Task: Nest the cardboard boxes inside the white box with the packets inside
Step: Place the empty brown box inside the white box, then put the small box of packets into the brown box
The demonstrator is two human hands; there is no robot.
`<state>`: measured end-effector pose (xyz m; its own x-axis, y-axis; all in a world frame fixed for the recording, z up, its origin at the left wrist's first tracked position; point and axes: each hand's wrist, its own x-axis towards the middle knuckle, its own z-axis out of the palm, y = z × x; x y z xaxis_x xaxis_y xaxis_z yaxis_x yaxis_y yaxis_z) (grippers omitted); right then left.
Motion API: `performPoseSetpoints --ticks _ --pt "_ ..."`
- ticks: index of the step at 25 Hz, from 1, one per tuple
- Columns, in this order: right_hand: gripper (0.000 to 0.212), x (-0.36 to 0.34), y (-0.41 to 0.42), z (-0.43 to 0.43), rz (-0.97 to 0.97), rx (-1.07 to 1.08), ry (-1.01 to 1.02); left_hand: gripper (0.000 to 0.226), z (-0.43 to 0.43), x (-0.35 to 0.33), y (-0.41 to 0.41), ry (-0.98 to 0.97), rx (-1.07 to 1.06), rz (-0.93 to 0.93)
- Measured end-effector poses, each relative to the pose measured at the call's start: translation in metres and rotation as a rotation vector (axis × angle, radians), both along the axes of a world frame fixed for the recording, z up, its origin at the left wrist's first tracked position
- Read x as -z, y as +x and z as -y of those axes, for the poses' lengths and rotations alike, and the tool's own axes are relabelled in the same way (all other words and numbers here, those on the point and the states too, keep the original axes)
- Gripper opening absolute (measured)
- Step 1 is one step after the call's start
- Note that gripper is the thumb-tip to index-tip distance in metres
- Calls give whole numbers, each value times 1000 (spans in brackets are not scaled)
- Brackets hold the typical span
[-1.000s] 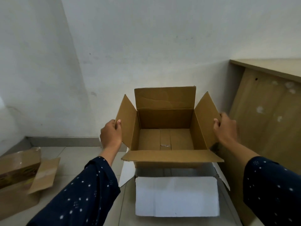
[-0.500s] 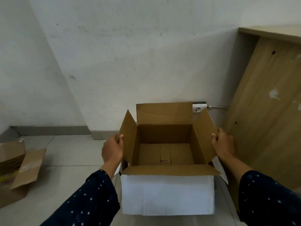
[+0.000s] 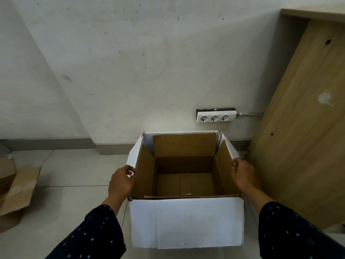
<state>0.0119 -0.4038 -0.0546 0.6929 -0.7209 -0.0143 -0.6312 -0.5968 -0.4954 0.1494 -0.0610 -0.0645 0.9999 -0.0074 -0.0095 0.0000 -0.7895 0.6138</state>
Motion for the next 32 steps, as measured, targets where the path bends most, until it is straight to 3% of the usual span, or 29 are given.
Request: performPoseSetpoints --ticks 6,11,22,27,32 --pt "42 -21 21 -35 -1 -80 -119 30 -17 -10 12 18 83 4" --pt "49 -53 71 -124 38 -257 -139 44 -80 -36 43 -20 107 7" --pt "55 -52 237 -479 99 -612 0 52 -430 -56 138 120 -102 55" --pt "56 0 295 -641 40 -712 86 47 -587 -14 168 177 -267 50" --pt "68 77 340 -731 -145 -737 141 51 -707 61 195 241 -455 -39"
